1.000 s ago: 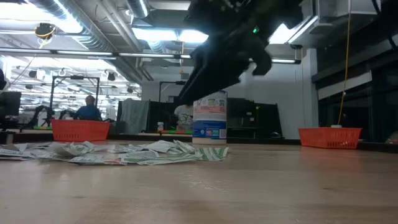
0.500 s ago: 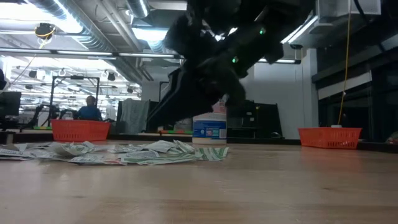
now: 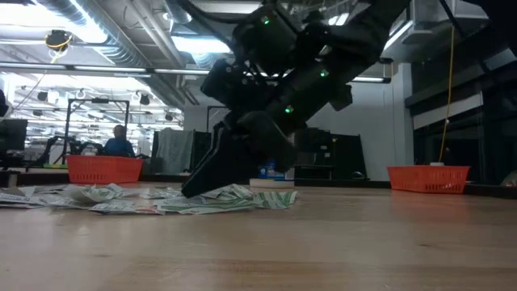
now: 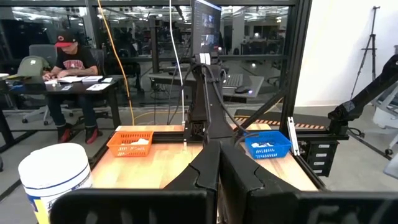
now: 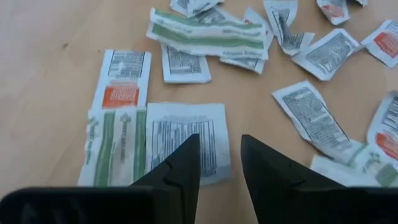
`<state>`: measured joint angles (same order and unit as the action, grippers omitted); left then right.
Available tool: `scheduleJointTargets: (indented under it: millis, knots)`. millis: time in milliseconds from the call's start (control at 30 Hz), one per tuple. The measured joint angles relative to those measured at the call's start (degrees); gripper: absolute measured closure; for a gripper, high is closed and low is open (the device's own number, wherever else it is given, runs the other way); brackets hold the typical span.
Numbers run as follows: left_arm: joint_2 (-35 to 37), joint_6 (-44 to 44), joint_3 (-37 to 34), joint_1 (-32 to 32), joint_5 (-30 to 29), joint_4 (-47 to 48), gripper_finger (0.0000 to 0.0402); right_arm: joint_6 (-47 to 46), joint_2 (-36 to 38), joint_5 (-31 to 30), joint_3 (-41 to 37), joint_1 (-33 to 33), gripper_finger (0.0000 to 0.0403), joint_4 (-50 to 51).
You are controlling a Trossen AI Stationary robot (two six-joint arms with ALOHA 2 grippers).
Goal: Pick & Place First Aid Supplies
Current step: Put the blue alcohol pad into the blue bin
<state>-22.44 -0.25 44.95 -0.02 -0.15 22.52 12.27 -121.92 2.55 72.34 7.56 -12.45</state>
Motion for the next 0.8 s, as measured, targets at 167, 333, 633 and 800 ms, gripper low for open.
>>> scheduleJointTargets:
  millis: [167,333,633,800]
  knots:
    - [-0.02,0.00,0.00,0.01,-0.01,0.00,0.0397,-4.54,-1.94,4.09,1.49,-1.22,0.0287,-0.01]
    - [-0.02,0.00,0.00,0.01,0.00,0.00,0.0397,-6.27,-2.07,6.29,1.77,-1.82,0.0292,1.64]
    - [0.00,0.00,0.00,0.00,-0.01,0.00,0.0397,-6.27,-2.02,6.10,1.81,-1.82,0.0387,2.88]
    - [0.00,0.01,0.00,0.01,-0.01,0.00,0.0397,-6.60,-2.00,6.16,1.81,-1.80,0.0394,3.08]
